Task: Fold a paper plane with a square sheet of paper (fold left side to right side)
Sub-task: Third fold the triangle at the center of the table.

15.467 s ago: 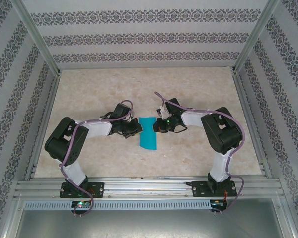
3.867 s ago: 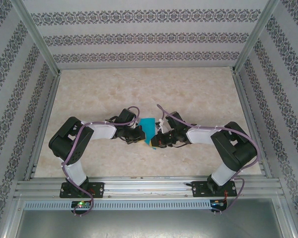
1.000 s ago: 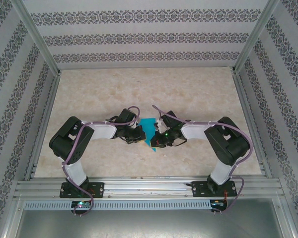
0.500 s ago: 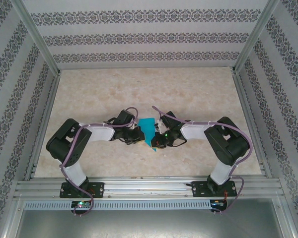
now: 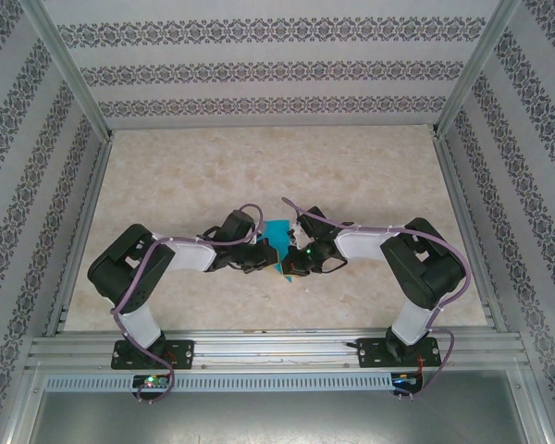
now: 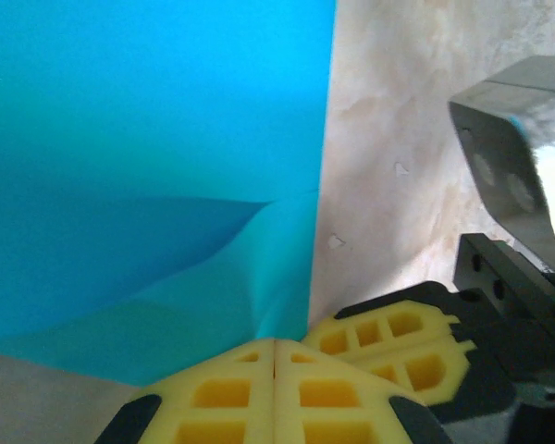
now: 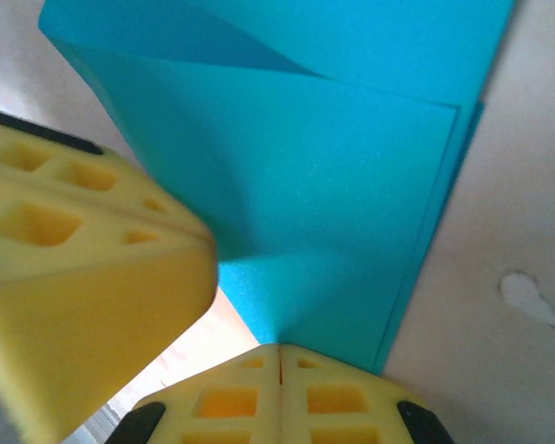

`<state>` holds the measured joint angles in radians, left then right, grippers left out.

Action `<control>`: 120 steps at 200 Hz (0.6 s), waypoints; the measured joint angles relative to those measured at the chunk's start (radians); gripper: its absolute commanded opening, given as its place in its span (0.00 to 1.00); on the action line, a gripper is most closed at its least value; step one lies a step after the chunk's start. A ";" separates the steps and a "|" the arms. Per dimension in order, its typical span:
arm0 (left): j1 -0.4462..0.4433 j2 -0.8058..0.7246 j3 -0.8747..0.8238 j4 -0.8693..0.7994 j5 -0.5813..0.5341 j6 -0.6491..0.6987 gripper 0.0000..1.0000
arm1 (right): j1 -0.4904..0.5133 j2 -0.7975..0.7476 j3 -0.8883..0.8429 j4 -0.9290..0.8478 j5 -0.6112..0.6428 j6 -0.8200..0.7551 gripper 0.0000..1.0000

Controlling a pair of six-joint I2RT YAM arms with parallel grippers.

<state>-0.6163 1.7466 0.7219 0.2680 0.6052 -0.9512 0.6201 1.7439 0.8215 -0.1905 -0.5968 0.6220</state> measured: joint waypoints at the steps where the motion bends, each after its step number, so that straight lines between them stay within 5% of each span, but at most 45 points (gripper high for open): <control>1: 0.000 0.001 0.000 0.000 0.000 0.000 0.05 | 0.000 0.000 0.000 0.000 0.001 0.000 0.00; 120: 0.002 0.045 0.048 -0.055 -0.037 0.004 0.04 | 0.006 0.014 0.036 -0.058 0.021 -0.016 0.00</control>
<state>-0.6140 1.7920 0.7696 0.2131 0.5686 -0.9470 0.6266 1.7576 0.8574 -0.2489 -0.5755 0.6056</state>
